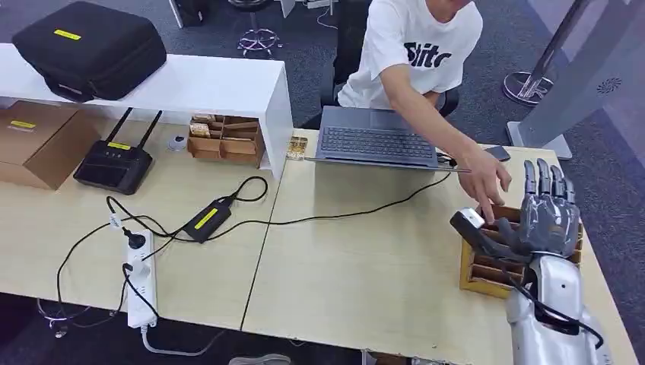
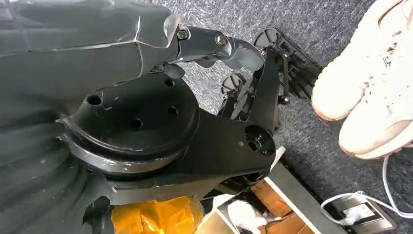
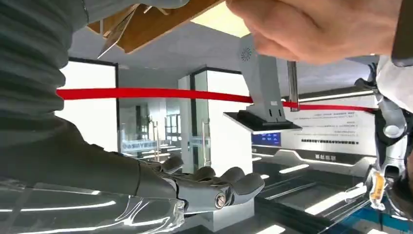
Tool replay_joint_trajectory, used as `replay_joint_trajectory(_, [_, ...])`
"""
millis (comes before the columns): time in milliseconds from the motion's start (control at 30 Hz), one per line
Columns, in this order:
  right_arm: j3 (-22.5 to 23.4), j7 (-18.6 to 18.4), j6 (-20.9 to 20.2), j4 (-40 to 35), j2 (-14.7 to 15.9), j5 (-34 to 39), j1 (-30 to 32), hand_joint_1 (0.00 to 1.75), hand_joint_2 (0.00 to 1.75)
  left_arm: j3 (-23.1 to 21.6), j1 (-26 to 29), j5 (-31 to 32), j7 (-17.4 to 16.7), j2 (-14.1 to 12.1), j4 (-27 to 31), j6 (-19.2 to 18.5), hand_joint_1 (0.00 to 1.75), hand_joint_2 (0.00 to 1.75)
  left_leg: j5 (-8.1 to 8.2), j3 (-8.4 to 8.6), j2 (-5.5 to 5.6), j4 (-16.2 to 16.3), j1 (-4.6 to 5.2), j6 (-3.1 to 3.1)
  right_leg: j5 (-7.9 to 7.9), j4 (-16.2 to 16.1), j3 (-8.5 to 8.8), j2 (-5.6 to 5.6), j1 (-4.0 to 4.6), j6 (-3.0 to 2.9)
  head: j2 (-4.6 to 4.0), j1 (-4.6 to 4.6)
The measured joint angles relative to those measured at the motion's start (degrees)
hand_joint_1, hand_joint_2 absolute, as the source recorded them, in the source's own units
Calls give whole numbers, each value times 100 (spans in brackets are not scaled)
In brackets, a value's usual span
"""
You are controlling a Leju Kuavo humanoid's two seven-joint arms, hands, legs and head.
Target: Pass the card to the sensor for recognition and then transmit it.
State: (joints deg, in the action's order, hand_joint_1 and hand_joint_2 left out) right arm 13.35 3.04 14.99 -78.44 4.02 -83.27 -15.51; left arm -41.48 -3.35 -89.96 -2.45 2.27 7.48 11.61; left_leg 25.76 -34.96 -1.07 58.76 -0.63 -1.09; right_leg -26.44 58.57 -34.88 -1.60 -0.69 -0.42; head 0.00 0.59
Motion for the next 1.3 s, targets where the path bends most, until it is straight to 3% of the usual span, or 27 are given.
replay_joint_trajectory(467, [402,490,41,-737,-356,1078,69,0,175,0,1,0,42,28,0,17,0,175,0,-2,0,0,0,0,-1,0,-2,0,0,0,0,0])
replay_joint_trajectory(967, [385,660,-219,-600,-345,1010,196,0,175,0,0,0,42,28,0,2,0,175,0,-3,0,0,0,0,-1,0,-2,0,0,0,0,0])
replay_joint_trajectory(1300, [85,289,-221,80,-64,348,193,0,175,0,0,0,39,26,0,-11,0,175,0,-4,2,0,0,0,-1,0,-1,-1,0,0,0,-2])
